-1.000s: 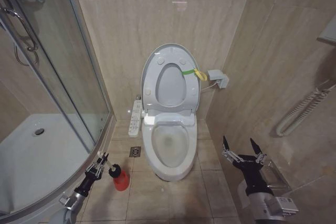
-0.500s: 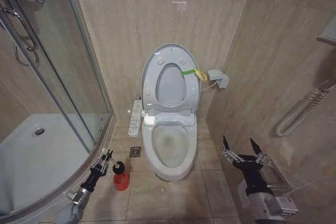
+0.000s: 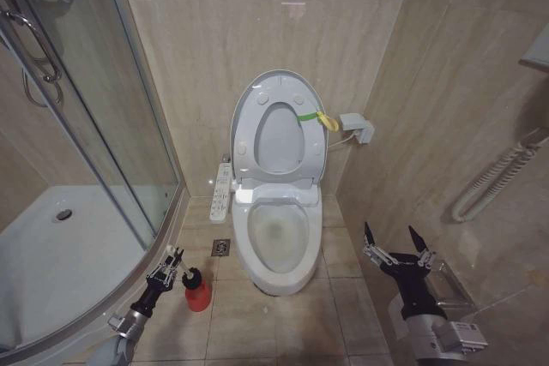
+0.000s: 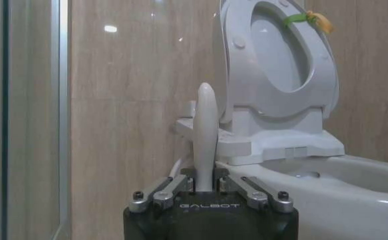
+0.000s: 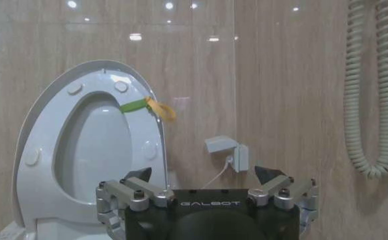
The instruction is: Open the toilet lid, clean the toilet bowl with a toilet brush, close the toilet lid, and flush.
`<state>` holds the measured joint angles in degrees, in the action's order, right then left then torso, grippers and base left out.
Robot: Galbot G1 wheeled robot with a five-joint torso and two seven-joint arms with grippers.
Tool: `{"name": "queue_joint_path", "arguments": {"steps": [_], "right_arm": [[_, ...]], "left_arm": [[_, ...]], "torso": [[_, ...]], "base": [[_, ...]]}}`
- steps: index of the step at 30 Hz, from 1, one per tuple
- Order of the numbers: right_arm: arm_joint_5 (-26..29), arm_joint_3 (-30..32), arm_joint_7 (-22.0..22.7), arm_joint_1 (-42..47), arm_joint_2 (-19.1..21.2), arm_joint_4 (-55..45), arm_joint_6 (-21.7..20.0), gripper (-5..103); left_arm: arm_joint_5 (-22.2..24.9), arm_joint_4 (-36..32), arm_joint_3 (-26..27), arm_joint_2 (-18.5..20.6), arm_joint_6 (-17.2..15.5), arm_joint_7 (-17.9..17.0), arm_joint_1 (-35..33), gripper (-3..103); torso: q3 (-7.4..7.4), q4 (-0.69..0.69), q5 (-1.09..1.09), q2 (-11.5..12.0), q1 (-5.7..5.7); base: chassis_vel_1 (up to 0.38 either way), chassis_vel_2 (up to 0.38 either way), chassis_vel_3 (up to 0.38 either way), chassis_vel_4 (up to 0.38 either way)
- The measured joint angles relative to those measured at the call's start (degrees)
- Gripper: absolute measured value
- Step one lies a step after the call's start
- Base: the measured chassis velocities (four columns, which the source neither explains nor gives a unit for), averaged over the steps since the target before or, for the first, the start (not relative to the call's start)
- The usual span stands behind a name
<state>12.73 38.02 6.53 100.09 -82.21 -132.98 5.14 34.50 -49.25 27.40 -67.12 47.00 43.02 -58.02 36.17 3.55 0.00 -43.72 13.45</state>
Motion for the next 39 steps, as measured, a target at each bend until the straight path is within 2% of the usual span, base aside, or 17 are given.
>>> {"name": "queue_joint_path", "arguments": {"steps": [26, 39], "right_arm": [[0.0, 0.0, 0.0, 0.0, 0.0, 0.0, 0.0, 100], [0.0, 0.0, 0.0, 0.0, 0.0, 0.0, 0.0, 100]], "left_arm": [[1.3, 4.4, -1.3, 0.4, 0.0, 1.6, 2.2, 17], [0.9, 6.5, -1.7, 0.2, 0.0, 4.0, 3.7, 17]], "torso": [[-4.25, 0.00, 0.00, 7.4, -3.17], [-4.39, 0.01, -0.01, 7.8, -3.42]], "base": [[0.000, 0.000, 0.000, 0.000], [0.000, 0.000, 0.000, 0.000]]}}
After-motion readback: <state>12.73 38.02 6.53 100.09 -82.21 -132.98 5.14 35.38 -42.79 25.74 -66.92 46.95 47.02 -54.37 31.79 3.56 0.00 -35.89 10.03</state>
